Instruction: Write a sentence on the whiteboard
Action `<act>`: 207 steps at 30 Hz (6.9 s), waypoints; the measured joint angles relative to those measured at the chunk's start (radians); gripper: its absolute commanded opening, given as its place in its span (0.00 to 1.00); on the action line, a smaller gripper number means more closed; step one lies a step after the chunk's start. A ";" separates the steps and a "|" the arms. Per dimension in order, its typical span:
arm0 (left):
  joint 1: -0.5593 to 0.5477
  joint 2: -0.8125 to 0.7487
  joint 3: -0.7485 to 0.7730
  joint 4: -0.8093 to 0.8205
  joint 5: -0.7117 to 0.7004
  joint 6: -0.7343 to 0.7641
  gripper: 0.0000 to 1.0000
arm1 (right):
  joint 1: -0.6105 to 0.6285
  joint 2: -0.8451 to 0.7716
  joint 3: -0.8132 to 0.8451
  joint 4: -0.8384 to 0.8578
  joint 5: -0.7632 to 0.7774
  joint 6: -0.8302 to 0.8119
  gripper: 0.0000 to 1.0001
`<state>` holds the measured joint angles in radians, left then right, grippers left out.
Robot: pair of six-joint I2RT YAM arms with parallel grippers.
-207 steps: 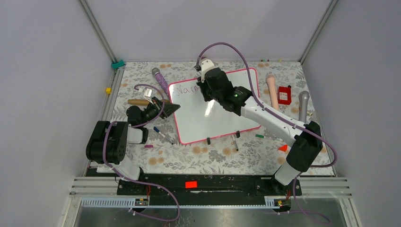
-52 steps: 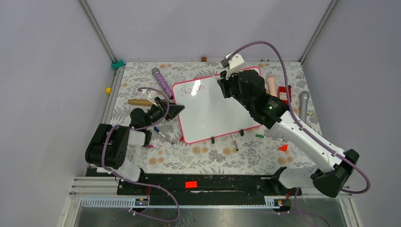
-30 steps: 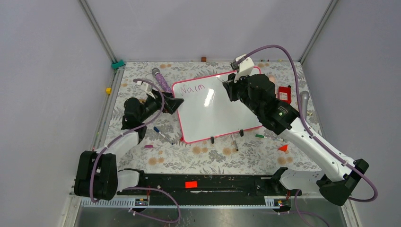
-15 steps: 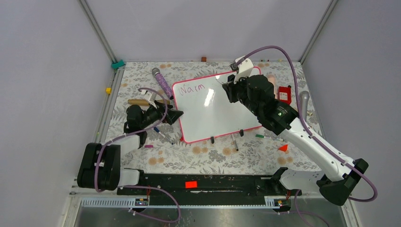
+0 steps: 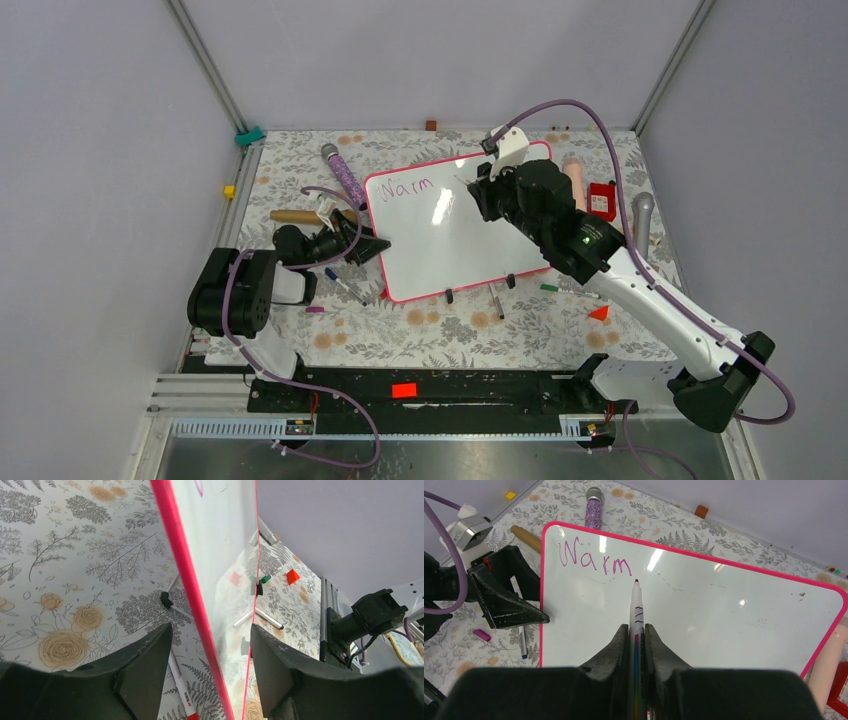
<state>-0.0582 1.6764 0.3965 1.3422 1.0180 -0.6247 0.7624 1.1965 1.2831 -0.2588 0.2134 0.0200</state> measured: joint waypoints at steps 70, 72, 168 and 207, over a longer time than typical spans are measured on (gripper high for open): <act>-0.013 0.023 0.060 0.045 0.075 -0.137 0.00 | 0.010 0.333 0.151 -0.002 0.051 -0.032 0.00; -0.013 0.023 0.060 0.043 0.074 -0.137 0.00 | 0.010 0.340 0.156 -0.002 0.060 -0.036 0.00; -0.013 0.023 0.060 0.042 0.074 -0.136 0.00 | 0.014 0.299 0.094 0.003 0.127 -0.047 0.00; -0.013 0.023 0.060 0.040 0.073 -0.137 0.00 | -0.030 0.330 0.150 0.008 0.112 -0.044 0.00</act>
<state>-0.0708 1.6997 0.4568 1.3823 1.0908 -0.7612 0.7322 1.5261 1.4326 -0.2508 0.3256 -0.0242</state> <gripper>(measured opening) 0.101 0.153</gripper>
